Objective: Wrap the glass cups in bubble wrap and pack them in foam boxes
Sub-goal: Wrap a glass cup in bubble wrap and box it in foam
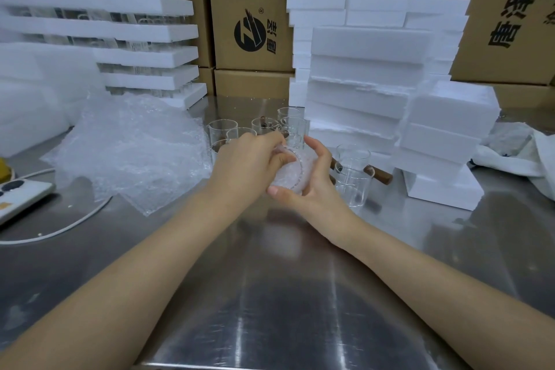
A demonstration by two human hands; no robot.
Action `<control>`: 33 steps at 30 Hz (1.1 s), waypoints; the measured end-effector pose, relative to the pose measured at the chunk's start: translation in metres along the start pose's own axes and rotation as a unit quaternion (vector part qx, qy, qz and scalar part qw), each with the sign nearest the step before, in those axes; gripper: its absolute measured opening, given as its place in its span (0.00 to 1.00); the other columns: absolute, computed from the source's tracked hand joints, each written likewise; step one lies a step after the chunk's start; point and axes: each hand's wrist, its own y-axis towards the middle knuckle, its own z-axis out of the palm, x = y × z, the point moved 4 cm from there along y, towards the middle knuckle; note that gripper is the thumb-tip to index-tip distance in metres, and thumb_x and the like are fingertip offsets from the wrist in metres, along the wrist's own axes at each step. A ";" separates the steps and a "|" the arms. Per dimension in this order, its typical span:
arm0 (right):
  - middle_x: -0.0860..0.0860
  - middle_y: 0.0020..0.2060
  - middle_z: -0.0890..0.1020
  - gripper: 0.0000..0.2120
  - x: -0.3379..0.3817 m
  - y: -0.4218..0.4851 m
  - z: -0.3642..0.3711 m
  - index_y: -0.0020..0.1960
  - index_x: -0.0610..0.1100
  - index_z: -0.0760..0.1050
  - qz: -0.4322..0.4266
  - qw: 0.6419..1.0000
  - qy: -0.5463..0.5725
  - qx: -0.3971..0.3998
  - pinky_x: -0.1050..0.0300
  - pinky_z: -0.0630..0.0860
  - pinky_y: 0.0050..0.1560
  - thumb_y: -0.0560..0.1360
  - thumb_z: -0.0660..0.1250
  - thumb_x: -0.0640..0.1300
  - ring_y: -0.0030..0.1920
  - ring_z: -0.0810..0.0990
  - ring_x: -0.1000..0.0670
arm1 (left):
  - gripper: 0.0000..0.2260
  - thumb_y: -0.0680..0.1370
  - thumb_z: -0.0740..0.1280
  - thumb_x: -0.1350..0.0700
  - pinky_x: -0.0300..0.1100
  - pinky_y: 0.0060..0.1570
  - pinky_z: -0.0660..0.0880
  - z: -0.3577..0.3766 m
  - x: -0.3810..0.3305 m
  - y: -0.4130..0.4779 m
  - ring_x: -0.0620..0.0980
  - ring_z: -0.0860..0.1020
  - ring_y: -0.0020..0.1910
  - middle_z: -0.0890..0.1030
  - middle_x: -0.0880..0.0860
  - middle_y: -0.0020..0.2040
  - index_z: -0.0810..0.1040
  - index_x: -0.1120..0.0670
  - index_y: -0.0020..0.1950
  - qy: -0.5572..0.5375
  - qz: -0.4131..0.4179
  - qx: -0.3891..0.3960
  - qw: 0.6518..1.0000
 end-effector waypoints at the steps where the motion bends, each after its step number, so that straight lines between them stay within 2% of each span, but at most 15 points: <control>1: 0.54 0.63 0.72 0.41 -0.001 0.001 -0.002 0.68 0.59 0.50 0.008 1.000 0.001 -0.013 0.65 0.73 0.61 0.70 0.75 0.43 0.61 0.75 0.62 | 0.08 0.77 0.65 0.53 0.48 0.48 0.74 -0.001 -0.003 0.000 0.56 0.79 0.51 0.83 0.53 0.49 0.79 0.51 0.55 -0.011 0.015 0.001 1.000; 3: 0.48 0.65 0.71 0.40 -0.002 0.002 -0.003 0.67 0.58 0.51 0.027 0.999 -0.011 -0.026 0.66 0.71 0.61 0.70 0.76 0.42 0.62 0.74 0.58 | 0.14 0.75 0.68 0.59 0.45 0.60 0.69 -0.005 -0.012 0.001 0.52 0.77 0.60 0.81 0.49 0.60 0.80 0.51 0.60 -0.023 0.121 0.010 0.992; 4: 0.47 0.65 0.71 0.40 -0.003 0.002 -0.003 0.67 0.57 0.51 0.032 0.999 -0.018 -0.028 0.67 0.70 0.61 0.70 0.76 0.43 0.63 0.74 0.57 | 0.15 0.72 0.71 0.63 0.45 0.61 0.68 -0.008 -0.018 0.000 0.52 0.78 0.60 0.81 0.49 0.59 0.81 0.53 0.59 -0.002 0.193 0.012 0.981; 7: 0.46 0.65 0.73 0.42 -0.003 0.001 -0.003 0.68 0.56 0.51 0.032 0.999 -0.014 -0.027 0.66 0.69 0.60 0.68 0.77 0.43 0.63 0.73 0.59 | 0.12 0.66 0.72 0.69 0.49 0.48 0.75 -0.014 -0.022 -0.003 0.54 0.83 0.48 0.84 0.52 0.51 0.83 0.58 0.46 0.038 0.285 -0.012 0.958; 9: 0.49 0.63 0.75 0.45 -0.003 0.001 -0.002 0.70 0.58 0.50 0.029 0.999 -0.018 -0.013 0.69 0.69 0.58 0.67 0.78 0.43 0.61 0.74 0.63 | 0.07 0.68 0.68 0.68 0.48 0.40 0.75 -0.015 -0.021 -0.004 0.54 0.82 0.41 0.84 0.53 0.44 0.82 0.60 0.41 0.032 0.272 -0.028 0.962; 12: 0.63 0.61 0.73 0.48 -0.003 0.000 -0.001 0.71 0.62 0.49 0.017 0.999 -0.025 0.013 0.65 0.69 0.64 0.65 0.79 0.44 0.62 0.72 0.68 | 0.08 0.68 0.61 0.67 0.42 0.35 0.67 -0.016 -0.025 -0.007 0.53 0.78 0.34 0.81 0.52 0.38 0.79 0.59 0.36 0.036 0.267 -0.053 0.962; 15: 0.62 0.60 0.75 0.45 -0.003 0.002 0.000 0.69 0.59 0.56 0.007 1.000 -0.024 0.009 0.60 0.71 0.65 0.62 0.79 0.48 0.63 0.73 0.64 | 0.07 0.65 0.67 0.69 0.43 0.38 0.68 -0.016 -0.029 -0.006 0.53 0.78 0.35 0.80 0.52 0.38 0.78 0.58 0.36 0.038 0.253 -0.066 0.964; 18: 0.51 0.61 0.76 0.39 -0.005 0.006 -0.001 0.63 0.56 0.65 0.018 0.998 0.049 -0.024 0.47 0.73 0.65 0.57 0.79 0.52 0.62 0.76 0.54 | 0.16 0.69 0.73 0.61 0.45 0.52 0.68 -0.016 -0.018 0.000 0.50 0.78 0.50 0.79 0.49 0.54 0.79 0.54 0.55 -0.031 0.162 -0.043 0.985; 20: 0.49 0.61 0.77 0.39 -0.008 0.008 -0.002 0.62 0.55 0.67 0.036 0.991 0.122 -0.032 0.40 0.73 0.64 0.55 0.81 0.52 0.62 0.77 0.49 | 0.27 0.71 0.73 0.53 0.42 0.58 0.65 -0.020 -0.011 0.003 0.44 0.74 0.56 0.75 0.46 0.62 0.70 0.50 0.70 -0.067 0.124 -0.038 0.989; 22: 0.50 0.61 0.77 0.42 -0.008 0.009 -0.005 0.60 0.56 0.67 0.032 0.988 0.141 -0.060 0.39 0.74 0.62 0.52 0.83 0.57 0.62 0.78 0.49 | 0.25 0.75 0.70 0.49 0.44 0.61 0.65 -0.023 -0.004 0.005 0.44 0.73 0.58 0.76 0.46 0.61 0.69 0.49 0.71 -0.082 0.088 -0.042 0.992; 24: 0.50 0.62 0.75 0.42 -0.005 0.009 -0.009 0.59 0.59 0.65 0.009 0.987 0.122 -0.105 0.43 0.75 0.62 0.51 0.82 0.60 0.62 0.77 0.51 | 0.16 0.78 0.64 0.47 0.46 0.60 0.67 -0.018 0.004 0.007 0.48 0.74 0.57 0.79 0.48 0.56 0.77 0.52 0.62 -0.068 0.047 0.010 0.996; 25: 0.49 0.62 0.74 0.41 -0.005 0.009 -0.011 0.59 0.60 0.64 -0.004 0.986 0.115 -0.123 0.45 0.76 0.61 0.52 0.82 0.59 0.61 0.77 0.51 | 0.14 0.79 0.62 0.46 0.47 0.54 0.70 -0.013 0.007 0.008 0.50 0.75 0.52 0.80 0.50 0.49 0.79 0.55 0.52 -0.069 0.028 0.053 0.996; 27: 0.48 0.63 0.73 0.39 -0.004 0.009 -0.013 0.58 0.61 0.64 -0.025 0.986 0.100 -0.134 0.49 0.77 0.59 0.54 0.81 0.56 0.61 0.78 0.51 | 0.20 0.79 0.61 0.45 0.45 0.35 0.66 -0.004 0.014 0.005 0.50 0.70 0.34 0.70 0.52 0.31 0.70 0.57 0.33 -0.098 -0.019 0.117 0.988; 30: 0.45 0.64 0.71 0.31 -0.002 0.005 -0.012 0.59 0.58 0.64 -0.039 0.989 0.106 -0.097 0.43 0.77 0.59 0.61 0.77 0.53 0.62 0.77 0.47 | 0.22 0.78 0.64 0.49 0.40 0.26 0.55 0.000 0.018 0.003 0.46 0.59 0.25 0.60 0.48 0.24 0.62 0.55 0.28 -0.114 -0.057 0.123 0.984; 33: 0.42 0.65 0.69 0.26 0.002 0.001 -0.009 0.61 0.56 0.62 -0.066 0.991 0.093 -0.075 0.41 0.75 0.61 0.68 0.71 0.52 0.64 0.75 0.42 | 0.23 0.76 0.67 0.51 0.39 0.24 0.53 0.001 0.019 0.003 0.47 0.59 0.23 0.59 0.47 0.22 0.62 0.55 0.25 -0.129 -0.083 0.069 0.986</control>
